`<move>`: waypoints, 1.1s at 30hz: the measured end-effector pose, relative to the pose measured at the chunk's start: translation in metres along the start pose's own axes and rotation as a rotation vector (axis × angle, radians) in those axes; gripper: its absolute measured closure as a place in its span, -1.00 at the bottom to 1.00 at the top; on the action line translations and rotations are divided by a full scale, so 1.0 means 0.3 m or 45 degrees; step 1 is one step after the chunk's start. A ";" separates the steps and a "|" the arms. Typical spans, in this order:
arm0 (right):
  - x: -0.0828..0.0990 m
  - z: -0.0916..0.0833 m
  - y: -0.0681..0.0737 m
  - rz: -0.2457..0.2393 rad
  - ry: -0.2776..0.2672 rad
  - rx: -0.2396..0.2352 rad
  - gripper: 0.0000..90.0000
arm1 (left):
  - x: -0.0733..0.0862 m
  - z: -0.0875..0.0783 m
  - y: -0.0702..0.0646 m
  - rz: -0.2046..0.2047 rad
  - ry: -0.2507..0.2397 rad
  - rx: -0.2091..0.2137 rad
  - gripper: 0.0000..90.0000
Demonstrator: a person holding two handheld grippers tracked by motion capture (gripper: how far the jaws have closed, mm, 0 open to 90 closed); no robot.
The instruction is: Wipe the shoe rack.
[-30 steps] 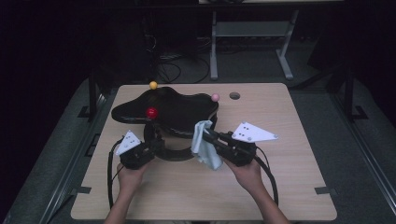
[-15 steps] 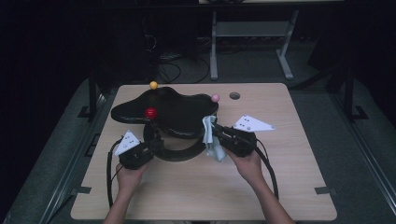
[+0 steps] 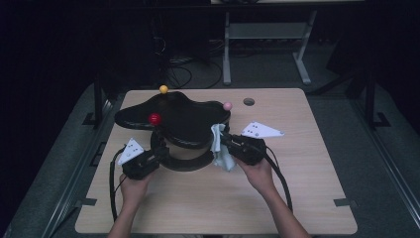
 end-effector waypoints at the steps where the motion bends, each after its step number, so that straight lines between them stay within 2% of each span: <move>1: -0.001 -0.002 0.002 0.000 -0.002 -0.009 0.83 | 0.000 0.000 0.000 0.001 0.001 0.000 0.68; 12: 0.004 -0.035 -0.006 -0.003 -0.004 -0.027 0.84 | -0.002 0.015 -0.040 0.050 0.008 0.022 0.69; 16: 0.009 -0.067 -0.012 -0.013 -0.002 -0.025 0.84 | -0.005 0.029 -0.066 0.069 0.006 0.042 0.68; 22: 0.027 -0.122 -0.016 0.005 -0.021 -0.016 0.84 | -0.009 0.050 -0.106 0.090 0.013 0.078 0.68; 27: 0.041 -0.163 0.003 0.010 -0.033 -0.016 0.84 | -0.010 0.056 -0.118 0.104 0.022 0.094 0.68; 33: 0.049 -0.177 0.057 -0.007 -0.044 -0.051 0.84 | -0.009 0.046 -0.098 0.089 0.018 0.083 0.68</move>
Point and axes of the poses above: each handheld gripper's, and its own axes: z roughly forward along the jaws, x roughly out of its underside, y roughly to its left, the point moved 10 cm from there along z, roughly forward along the jaws, and after that the axes turned 2 degrees about x, right-handed, at the moved point
